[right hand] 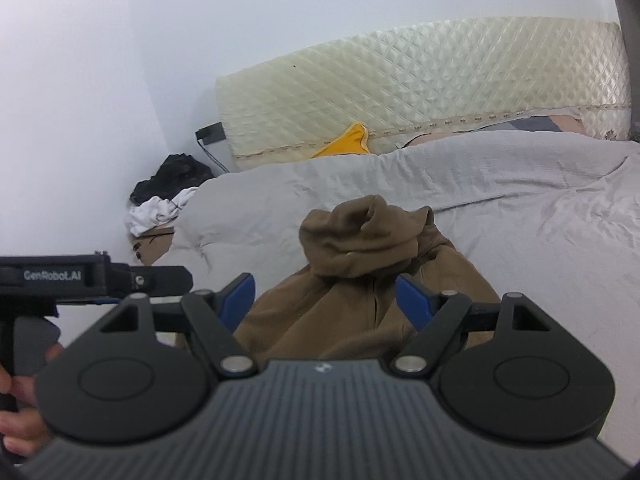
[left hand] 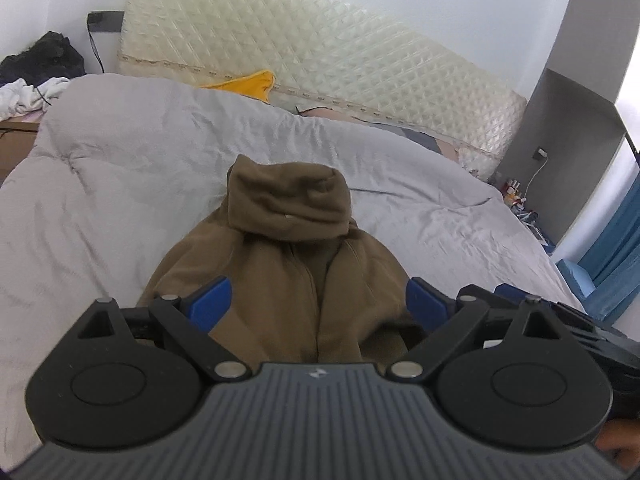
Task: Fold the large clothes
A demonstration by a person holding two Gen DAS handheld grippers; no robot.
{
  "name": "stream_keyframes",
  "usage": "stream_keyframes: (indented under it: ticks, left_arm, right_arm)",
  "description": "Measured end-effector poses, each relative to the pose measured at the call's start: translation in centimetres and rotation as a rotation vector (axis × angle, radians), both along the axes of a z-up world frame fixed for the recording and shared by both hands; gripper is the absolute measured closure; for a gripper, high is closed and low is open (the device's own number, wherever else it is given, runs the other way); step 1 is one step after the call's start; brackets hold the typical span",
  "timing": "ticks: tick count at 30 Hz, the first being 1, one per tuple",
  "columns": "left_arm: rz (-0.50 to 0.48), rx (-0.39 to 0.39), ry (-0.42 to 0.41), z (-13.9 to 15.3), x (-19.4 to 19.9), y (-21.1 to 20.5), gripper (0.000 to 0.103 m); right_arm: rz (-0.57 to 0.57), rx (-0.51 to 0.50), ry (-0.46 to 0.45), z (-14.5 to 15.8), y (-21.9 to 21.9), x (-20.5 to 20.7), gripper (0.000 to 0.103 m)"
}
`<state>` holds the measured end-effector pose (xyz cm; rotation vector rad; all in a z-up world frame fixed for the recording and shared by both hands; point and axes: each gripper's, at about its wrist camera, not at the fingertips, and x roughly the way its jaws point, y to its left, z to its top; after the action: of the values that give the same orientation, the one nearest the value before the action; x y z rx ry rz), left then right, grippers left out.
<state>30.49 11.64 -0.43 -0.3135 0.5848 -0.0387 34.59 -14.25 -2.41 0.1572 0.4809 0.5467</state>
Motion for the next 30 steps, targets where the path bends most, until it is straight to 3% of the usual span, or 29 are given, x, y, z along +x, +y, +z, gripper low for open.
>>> stream_keyframes:
  ticks: [9, 15, 23, 30]
  left_arm:
    - [-0.023, -0.001, 0.009, -2.1, -8.9, -1.5, 0.007]
    - [0.019, 0.028, 0.019, -3.4, -10.7, 0.1, 0.007]
    - [0.109, -0.058, 0.134, -5.0, -9.4, 7.4, 0.007]
    - [0.261, -0.129, 0.279, -7.6, -11.8, 16.2, 0.007]
  right_arm:
    - [0.015, 0.015, -0.028, -1.8, -2.3, -6.9, 0.023]
    - [0.006, 0.028, -0.015, -5.7, -3.9, -8.5, 0.023]
    - [0.000, 0.024, 0.051, -8.9, -5.3, -6.8, 0.023]
    - [0.008, 0.052, 0.119, -11.3, -6.4, -5.9, 0.023]
